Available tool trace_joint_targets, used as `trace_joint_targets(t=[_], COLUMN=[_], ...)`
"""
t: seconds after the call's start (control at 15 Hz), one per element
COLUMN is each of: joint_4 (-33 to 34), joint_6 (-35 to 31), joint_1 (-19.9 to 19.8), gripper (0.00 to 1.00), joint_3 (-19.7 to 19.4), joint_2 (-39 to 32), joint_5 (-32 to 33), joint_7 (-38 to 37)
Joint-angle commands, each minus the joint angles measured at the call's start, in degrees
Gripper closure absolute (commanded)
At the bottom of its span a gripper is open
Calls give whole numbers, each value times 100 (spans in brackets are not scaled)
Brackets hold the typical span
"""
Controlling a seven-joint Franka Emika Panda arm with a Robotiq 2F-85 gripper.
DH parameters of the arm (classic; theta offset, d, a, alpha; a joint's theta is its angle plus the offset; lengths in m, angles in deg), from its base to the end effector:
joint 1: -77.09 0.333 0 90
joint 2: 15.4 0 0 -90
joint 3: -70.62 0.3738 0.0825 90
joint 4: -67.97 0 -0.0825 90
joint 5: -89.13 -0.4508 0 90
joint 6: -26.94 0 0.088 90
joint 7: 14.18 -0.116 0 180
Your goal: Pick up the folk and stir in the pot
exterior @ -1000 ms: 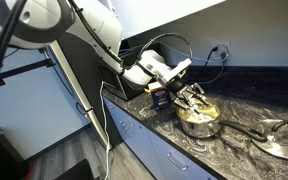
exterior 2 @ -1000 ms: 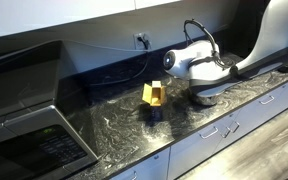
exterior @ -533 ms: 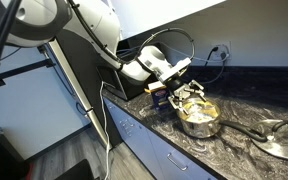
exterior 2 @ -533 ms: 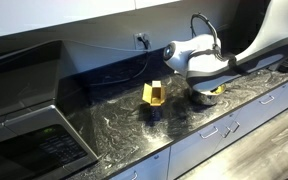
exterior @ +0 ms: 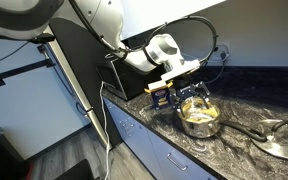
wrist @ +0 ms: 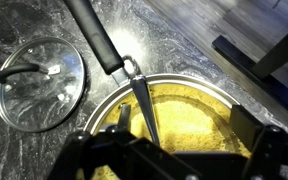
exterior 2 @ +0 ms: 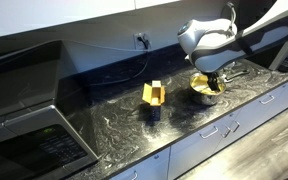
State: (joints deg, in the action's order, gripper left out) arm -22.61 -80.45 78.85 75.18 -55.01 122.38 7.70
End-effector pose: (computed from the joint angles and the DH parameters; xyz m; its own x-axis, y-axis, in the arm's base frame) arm 0.7453 0.0286 0.2090 0.6471 0.5528 -0.5251 0.7237 -0.6620 0.1948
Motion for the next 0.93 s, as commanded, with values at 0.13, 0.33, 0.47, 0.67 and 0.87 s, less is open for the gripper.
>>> trace_joint_targets(t=[0.13,0.33,0.47,0.67,0.87], joint_4=[-11,10,17,62,101], joint_6=[-418,-537,-608,-647,-651], joint_1=[-142,-155,-157,-162,-151], gripper=[34,33,32,35,47], joint_3=[-223,-330,-387,-440,-487], joint_2=[111,80,68,20,-37], joint_5=[-730,-862,-907,-921,-914], joint_7=[-317,-334,-349,-368,-425])
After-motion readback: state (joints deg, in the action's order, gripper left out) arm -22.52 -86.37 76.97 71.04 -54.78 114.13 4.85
